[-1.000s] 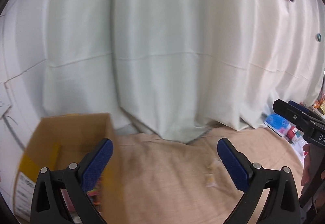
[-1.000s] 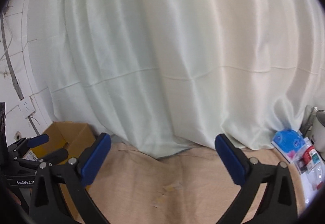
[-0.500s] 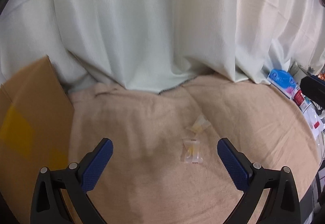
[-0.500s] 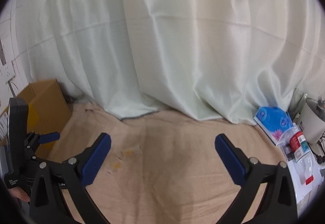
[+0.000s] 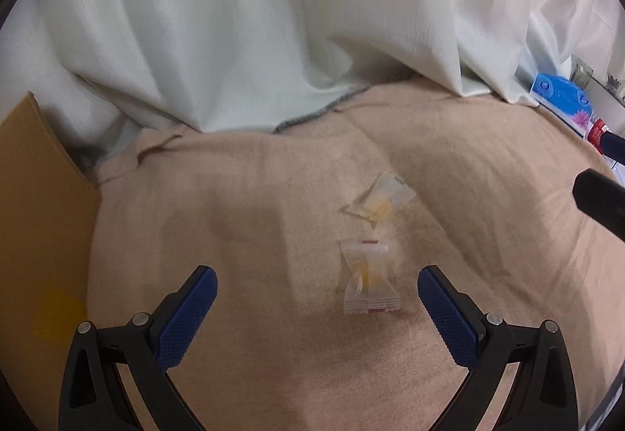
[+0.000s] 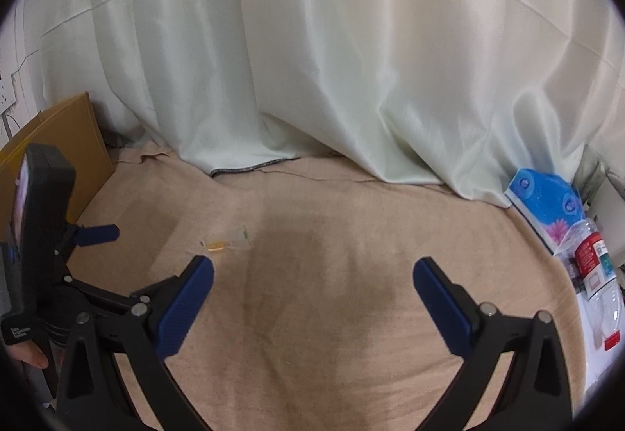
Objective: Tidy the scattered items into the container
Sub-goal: 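Move both tools back toward the two clear candy packets on the cloth, then close the left tool on the nearer clear candy packet, then grasp the other clear candy packet with the right tool while the left tool holds its packet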
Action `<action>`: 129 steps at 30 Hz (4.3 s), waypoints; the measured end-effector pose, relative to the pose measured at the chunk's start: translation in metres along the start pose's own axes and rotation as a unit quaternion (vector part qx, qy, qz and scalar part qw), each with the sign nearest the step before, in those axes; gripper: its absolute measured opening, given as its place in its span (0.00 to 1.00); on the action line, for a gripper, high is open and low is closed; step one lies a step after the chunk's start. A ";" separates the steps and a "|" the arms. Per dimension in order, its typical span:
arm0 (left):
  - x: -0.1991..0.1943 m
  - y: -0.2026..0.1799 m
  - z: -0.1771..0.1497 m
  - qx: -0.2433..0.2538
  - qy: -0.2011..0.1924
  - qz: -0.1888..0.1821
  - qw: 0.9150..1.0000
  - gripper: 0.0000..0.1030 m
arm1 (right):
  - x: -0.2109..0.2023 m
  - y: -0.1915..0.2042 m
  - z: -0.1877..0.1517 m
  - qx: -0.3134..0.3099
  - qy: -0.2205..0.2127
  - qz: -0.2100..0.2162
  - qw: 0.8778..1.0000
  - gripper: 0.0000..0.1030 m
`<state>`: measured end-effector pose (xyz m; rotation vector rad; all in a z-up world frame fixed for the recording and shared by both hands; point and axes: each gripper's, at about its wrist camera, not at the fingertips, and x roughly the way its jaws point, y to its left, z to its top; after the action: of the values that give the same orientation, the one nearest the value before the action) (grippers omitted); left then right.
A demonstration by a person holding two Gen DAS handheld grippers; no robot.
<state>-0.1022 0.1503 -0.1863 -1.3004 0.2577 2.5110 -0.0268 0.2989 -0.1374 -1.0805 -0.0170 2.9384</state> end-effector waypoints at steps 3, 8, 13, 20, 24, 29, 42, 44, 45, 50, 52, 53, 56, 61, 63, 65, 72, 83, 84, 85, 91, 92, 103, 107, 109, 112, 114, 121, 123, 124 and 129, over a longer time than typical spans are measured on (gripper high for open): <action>0.008 -0.001 -0.001 -0.008 0.001 -0.008 1.000 1.00 | 0.005 0.001 -0.002 -0.001 0.002 0.001 1.000 1.00; 0.011 -0.004 0.000 -0.002 -0.006 -0.011 1.000 0.99 | 0.015 0.000 -0.005 0.002 0.011 0.009 1.000 1.00; 0.010 -0.015 0.003 0.032 -0.016 -0.004 0.999 0.87 | 0.021 0.000 -0.007 0.005 0.013 0.015 1.000 1.00; 0.021 -0.014 0.002 0.030 0.002 -0.025 0.999 0.53 | 0.027 0.000 -0.005 0.007 0.014 0.022 1.000 1.00; 0.019 -0.015 -0.002 0.032 -0.009 -0.039 0.999 0.32 | 0.033 0.001 -0.005 0.004 0.019 0.027 0.999 1.00; 0.015 -0.011 -0.006 0.028 -0.016 -0.039 0.999 0.26 | 0.041 0.004 -0.005 0.001 0.024 0.036 0.999 1.00; -0.018 0.041 -0.016 -0.002 -0.031 -0.012 0.999 0.26 | 0.082 0.054 0.010 -0.053 0.038 0.076 0.995 1.00; -0.018 0.046 -0.019 -0.004 -0.027 -0.010 1.000 0.26 | 0.090 0.058 0.010 -0.054 0.046 0.077 0.995 1.00; -0.018 0.048 -0.021 -0.005 -0.026 -0.009 1.000 0.26 | 0.094 0.060 0.009 -0.056 0.049 0.074 0.994 1.00; -0.022 0.059 -0.026 -0.013 -0.028 -0.006 1.000 0.26 | 0.106 0.068 0.008 -0.076 0.057 0.069 0.993 0.99; -0.020 0.062 -0.026 -0.017 -0.025 -0.006 1.000 0.26 | 0.112 0.071 0.008 -0.081 0.065 0.067 0.992 0.98; -0.020 0.063 -0.026 -0.019 -0.025 -0.006 1.000 0.26 | 0.115 0.072 0.008 -0.083 0.067 0.067 0.992 0.97; -0.021 0.066 -0.027 -0.020 -0.026 -0.005 0.999 0.26 | 0.123 0.074 0.008 -0.085 0.085 0.069 0.990 0.88; -0.023 0.070 -0.027 -0.023 -0.027 -0.006 0.999 0.26 | 0.127 0.071 0.008 -0.070 0.099 0.076 0.990 0.73; -0.024 0.071 -0.027 -0.023 -0.029 -0.007 0.999 0.26 | 0.128 0.068 0.011 -0.060 0.098 0.077 0.990 0.59; -0.025 0.071 -0.027 -0.022 -0.030 -0.006 0.999 0.26 | 0.129 0.063 0.014 -0.046 0.101 0.077 0.991 0.51; -0.029 0.074 -0.026 -0.028 -0.033 -0.009 0.999 0.26 | 0.120 0.058 0.019 -0.031 0.099 0.081 0.991 0.27; -0.042 0.070 -0.023 -0.030 -0.042 -0.016 0.999 0.26 | 0.055 0.058 0.007 -0.049 0.056 0.104 0.992 0.10; -0.041 0.068 -0.025 -0.030 -0.042 -0.017 0.999 0.26 | 0.055 0.058 0.004 -0.056 0.065 0.103 0.991 0.10; -0.041 0.067 -0.026 -0.030 -0.042 -0.017 0.999 0.26 | 0.057 0.059 0.000 -0.065 0.072 0.094 0.991 0.11; -0.041 0.065 -0.031 -0.033 -0.041 -0.022 0.998 0.26 | 0.055 0.055 -0.015 -0.073 0.084 0.083 0.990 0.68; -0.041 0.065 -0.032 -0.033 -0.041 -0.022 0.998 0.26 | 0.052 0.056 -0.017 -0.078 0.080 0.080 0.990 0.70; -0.042 0.064 -0.033 -0.033 -0.042 -0.023 0.998 0.26 | 0.045 0.066 -0.032 -0.089 0.088 0.098 0.987 0.70; -0.043 0.066 -0.035 -0.033 -0.040 -0.024 0.998 0.26 | 0.048 0.078 -0.037 -0.105 0.094 0.103 0.985 0.70; -0.042 0.067 -0.035 -0.033 -0.039 -0.022 0.998 0.26 | 0.049 0.082 -0.038 -0.107 0.093 0.105 0.984 0.70; -0.042 0.070 -0.036 -0.037 -0.039 -0.023 0.998 0.26 | 0.056 0.080 -0.038 -0.095 0.101 0.108 0.984 0.70; -0.043 0.071 -0.037 -0.037 -0.040 -0.023 0.998 0.26 | 0.061 0.076 -0.038 -0.078 0.107 0.116 0.984 0.67; -0.043 0.074 -0.037 -0.039 -0.042 -0.021 0.998 0.26 | 0.063 0.057 -0.034 -0.017 0.104 0.132 0.986 0.25; -0.043 0.073 -0.038 -0.040 -0.041 -0.021 0.998 0.26 | 0.059 0.062 -0.033 -0.030 0.098 0.127 0.987 0.22; -0.043 0.072 -0.038 -0.040 -0.042 -0.022 0.998 0.26 | 0.057 0.064 -0.033 -0.032 0.095 0.128 0.987 0.22; -0.048 0.073 -0.038 -0.037 -0.046 -0.022 0.998 0.26 | 0.040 0.064 -0.024 -0.027 0.069 0.139 0.988 0.22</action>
<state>-0.0725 0.0623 -0.1674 -1.1996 0.1162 2.5561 -0.0424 0.2352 -0.1821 -1.3996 0.0609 3.1087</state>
